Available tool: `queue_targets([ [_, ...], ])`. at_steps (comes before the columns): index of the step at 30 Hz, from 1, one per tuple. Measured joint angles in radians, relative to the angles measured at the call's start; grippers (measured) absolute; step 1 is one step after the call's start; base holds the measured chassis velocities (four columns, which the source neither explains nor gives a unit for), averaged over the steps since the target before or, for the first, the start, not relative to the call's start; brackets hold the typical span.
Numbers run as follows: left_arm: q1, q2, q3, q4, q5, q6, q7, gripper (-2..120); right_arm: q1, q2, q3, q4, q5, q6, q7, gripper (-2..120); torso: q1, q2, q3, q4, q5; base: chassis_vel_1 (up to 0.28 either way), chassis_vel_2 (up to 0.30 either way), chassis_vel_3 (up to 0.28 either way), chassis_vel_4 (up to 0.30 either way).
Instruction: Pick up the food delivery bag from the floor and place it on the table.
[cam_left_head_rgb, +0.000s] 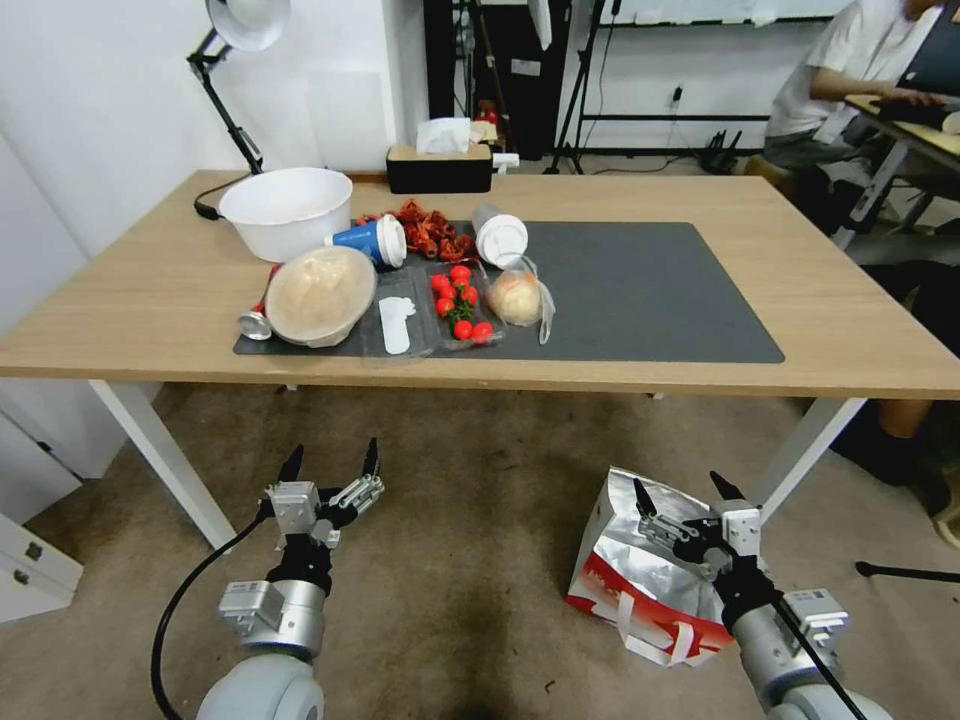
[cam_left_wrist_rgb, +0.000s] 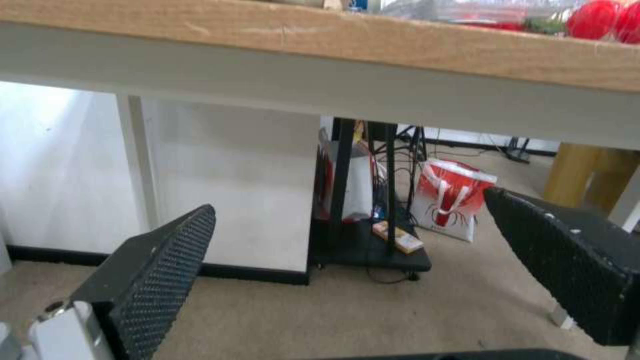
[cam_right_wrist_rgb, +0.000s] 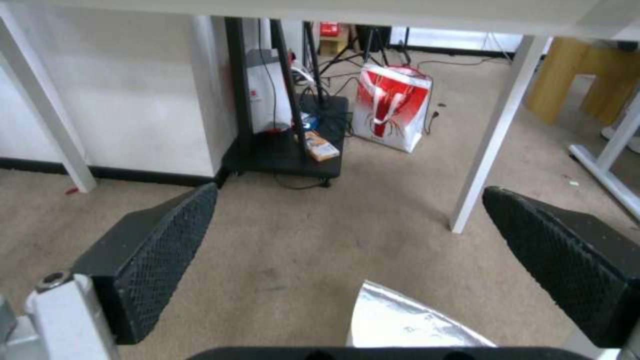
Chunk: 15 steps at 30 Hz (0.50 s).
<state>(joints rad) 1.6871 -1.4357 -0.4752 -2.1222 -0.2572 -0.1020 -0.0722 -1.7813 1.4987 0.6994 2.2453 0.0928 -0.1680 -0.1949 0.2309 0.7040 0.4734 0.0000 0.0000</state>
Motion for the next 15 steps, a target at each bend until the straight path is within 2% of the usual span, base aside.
queue_targets([
  [15, -0.005, 0.0, 0.012, 0.011, 0.005, -0.005, 0.003, 100, -0.001, 0.004, -0.003, -0.025, -0.002, 0.014, 0.002, 100, -0.028, -0.067, -0.04, 0.0, 0.0001, 0.0, 0.0, 0.0, 0.0],
])
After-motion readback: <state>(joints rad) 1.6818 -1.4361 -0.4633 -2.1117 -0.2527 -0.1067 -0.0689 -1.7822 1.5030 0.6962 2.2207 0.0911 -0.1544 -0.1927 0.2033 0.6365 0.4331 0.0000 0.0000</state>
